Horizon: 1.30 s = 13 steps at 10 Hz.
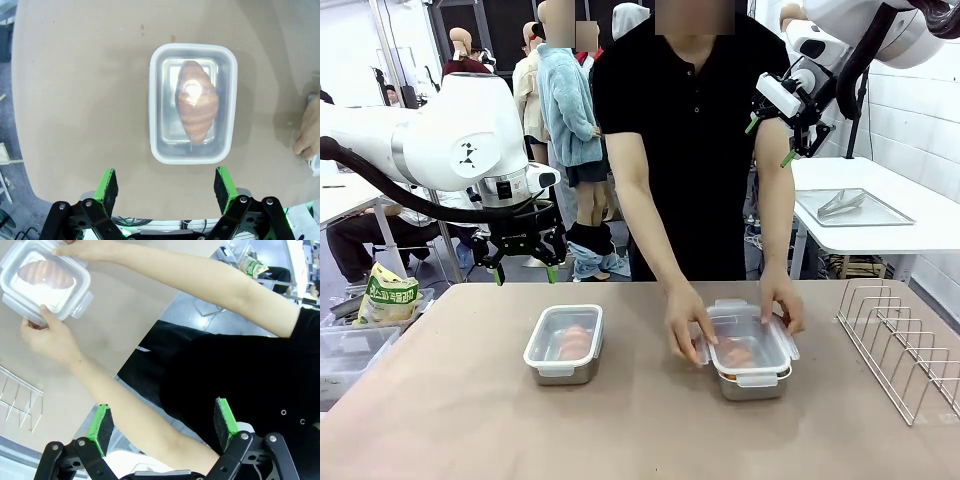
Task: Place the bread in airtight containers.
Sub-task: Release when the human grabs the Airtight Container lid.
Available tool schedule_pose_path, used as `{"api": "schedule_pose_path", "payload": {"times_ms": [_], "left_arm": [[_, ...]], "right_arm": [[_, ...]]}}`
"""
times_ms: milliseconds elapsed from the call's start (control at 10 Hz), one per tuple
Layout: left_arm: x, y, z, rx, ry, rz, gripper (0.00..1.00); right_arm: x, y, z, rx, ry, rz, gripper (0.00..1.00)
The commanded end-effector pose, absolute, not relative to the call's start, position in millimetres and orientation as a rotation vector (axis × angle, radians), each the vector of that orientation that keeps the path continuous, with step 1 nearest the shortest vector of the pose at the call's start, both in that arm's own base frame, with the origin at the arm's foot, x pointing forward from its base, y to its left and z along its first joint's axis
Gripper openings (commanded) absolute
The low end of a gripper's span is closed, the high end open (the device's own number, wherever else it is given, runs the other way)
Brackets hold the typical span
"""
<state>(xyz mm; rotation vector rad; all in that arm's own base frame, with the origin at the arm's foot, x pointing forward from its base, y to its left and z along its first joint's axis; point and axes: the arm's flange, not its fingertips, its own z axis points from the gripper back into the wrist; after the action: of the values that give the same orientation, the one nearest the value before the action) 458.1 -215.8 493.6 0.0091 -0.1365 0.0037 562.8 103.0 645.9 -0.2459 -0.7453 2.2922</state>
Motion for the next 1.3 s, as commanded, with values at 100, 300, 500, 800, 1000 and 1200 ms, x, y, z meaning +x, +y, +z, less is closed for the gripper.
{"api": "schedule_pose_path", "payload": {"times_ms": [100,300,500,800,1000,1200], "left_arm": [[458.0,-214.2,495.0,0.009,-0.14,0.005,1.0],[458.0,-214.2,495.0,0.009,-0.14,0.005,1.0],[458.0,-214.2,495.0,0.009,-0.14,0.005,1.0],[458.0,-214.2,495.0,0.009,-0.14,0.005,1.0],[458.0,-214.2,495.0,0.009,-0.14,0.005,1.0],[458.0,-214.2,495.0,0.009,-0.14,0.005,1.0]], "right_arm": [[562.7,103.3,645.7,-0.245,-0.745,2.293,1.0],[562.7,103.3,645.7,-0.245,-0.745,2.293,1.0],[562.7,103.3,645.7,-0.245,-0.745,2.293,1.0],[562.7,103.3,645.7,-0.245,-0.745,2.293,1.0],[562.7,103.3,645.7,-0.245,-0.745,2.293,1.0],[562.7,103.3,645.7,-0.245,-0.745,2.293,1.0]]}}
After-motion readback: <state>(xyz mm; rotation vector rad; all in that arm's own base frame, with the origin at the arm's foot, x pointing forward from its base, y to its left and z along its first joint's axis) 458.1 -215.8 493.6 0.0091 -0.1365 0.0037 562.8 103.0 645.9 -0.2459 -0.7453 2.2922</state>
